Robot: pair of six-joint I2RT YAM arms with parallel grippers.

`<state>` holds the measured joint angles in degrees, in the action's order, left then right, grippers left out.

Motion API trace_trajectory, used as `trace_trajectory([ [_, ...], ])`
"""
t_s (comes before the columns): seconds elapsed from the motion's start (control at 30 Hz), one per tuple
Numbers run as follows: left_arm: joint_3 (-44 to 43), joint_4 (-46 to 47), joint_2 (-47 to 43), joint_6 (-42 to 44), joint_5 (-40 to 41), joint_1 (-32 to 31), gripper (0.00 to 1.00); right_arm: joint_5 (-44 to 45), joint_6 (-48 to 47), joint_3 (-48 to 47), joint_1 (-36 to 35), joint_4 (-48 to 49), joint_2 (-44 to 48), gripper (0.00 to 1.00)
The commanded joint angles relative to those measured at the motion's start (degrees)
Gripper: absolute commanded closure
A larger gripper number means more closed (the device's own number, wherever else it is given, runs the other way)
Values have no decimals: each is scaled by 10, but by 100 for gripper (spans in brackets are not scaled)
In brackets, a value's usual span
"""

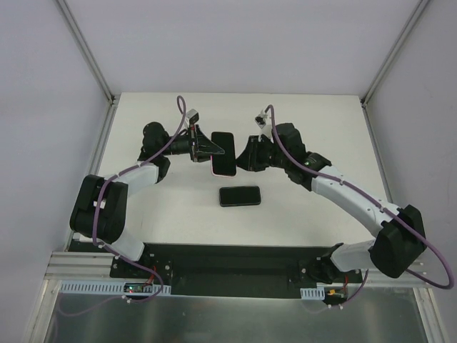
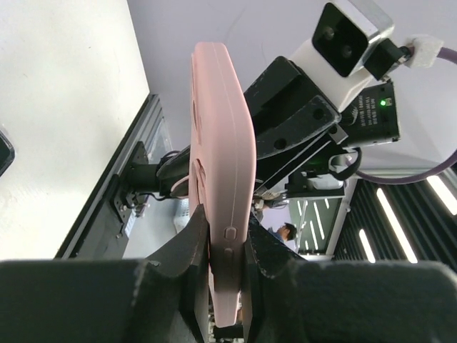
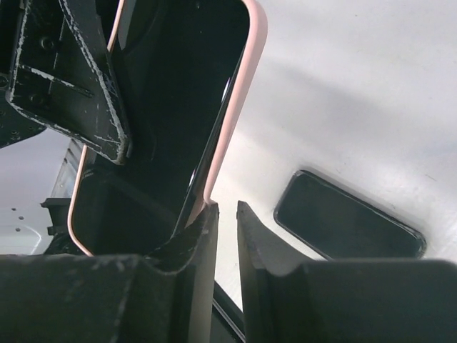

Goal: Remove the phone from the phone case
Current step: Remove the phone case from the phone.

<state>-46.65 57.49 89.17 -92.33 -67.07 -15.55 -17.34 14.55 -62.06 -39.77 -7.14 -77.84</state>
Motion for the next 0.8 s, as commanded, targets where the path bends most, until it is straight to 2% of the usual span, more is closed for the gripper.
trace_trajectory([
  [0.0,-41,278,-44,-109,113,-9,100,-119,33,40,-43,-83,-74,82],
  [0.23,-29,288,-51,-117,130,-13,100,-115,62,24,-45,-20,-104,98],
  [0.43,-2,292,-58,-112,177,-28,100,-132,105,31,-52,64,-104,99],
  [0.57,11,294,-57,-108,212,-41,100,-128,153,54,-65,162,-89,98],
  [0.77,11,340,-32,-137,261,-55,100,-88,174,47,-102,215,-107,98],
])
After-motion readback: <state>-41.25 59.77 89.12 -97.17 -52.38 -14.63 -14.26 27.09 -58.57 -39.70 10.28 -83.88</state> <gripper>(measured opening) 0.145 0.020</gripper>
